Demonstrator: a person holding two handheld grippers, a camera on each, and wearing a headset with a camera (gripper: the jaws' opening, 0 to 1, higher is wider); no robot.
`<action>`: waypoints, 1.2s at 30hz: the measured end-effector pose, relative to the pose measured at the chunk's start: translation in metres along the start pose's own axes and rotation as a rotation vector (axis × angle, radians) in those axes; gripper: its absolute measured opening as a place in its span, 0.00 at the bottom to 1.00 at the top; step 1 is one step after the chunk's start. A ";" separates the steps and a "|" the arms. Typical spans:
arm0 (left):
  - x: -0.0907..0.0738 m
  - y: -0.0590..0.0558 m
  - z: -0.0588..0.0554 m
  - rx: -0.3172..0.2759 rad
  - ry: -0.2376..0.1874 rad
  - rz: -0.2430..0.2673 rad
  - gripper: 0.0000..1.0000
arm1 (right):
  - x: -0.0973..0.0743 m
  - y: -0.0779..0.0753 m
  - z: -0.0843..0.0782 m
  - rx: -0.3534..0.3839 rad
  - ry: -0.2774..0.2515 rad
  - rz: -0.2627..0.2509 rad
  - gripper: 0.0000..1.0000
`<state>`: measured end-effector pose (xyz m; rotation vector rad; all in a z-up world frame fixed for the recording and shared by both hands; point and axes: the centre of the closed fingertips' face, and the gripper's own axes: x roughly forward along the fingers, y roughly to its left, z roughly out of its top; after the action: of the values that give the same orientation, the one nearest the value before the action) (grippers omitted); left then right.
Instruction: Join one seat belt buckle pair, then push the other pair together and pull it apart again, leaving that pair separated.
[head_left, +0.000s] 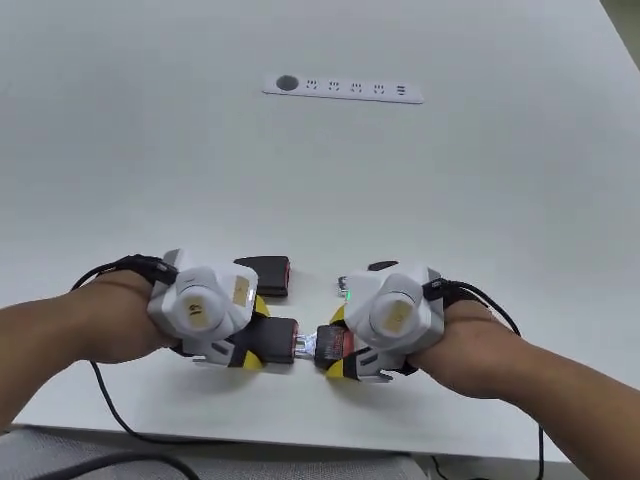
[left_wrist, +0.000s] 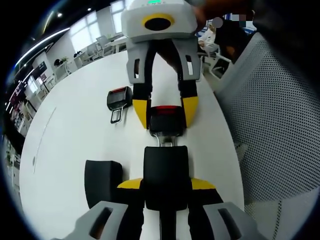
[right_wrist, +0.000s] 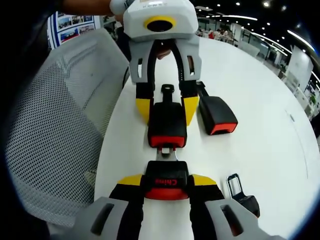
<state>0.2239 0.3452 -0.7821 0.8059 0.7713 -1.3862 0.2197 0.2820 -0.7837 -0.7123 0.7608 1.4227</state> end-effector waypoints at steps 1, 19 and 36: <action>0.000 0.000 -0.001 0.000 -0.001 -0.006 0.34 | 0.000 0.001 0.002 -0.001 0.002 0.000 0.31; 0.001 -0.001 0.001 0.004 -0.003 -0.016 0.33 | 0.011 -0.002 0.016 0.008 -0.018 -0.016 0.30; 0.000 -0.002 0.000 -0.034 -0.049 0.019 0.33 | 0.012 -0.002 0.014 0.003 -0.019 -0.044 0.30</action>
<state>0.2223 0.3456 -0.7825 0.7484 0.7454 -1.3680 0.2225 0.3000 -0.7850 -0.7089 0.7284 1.3867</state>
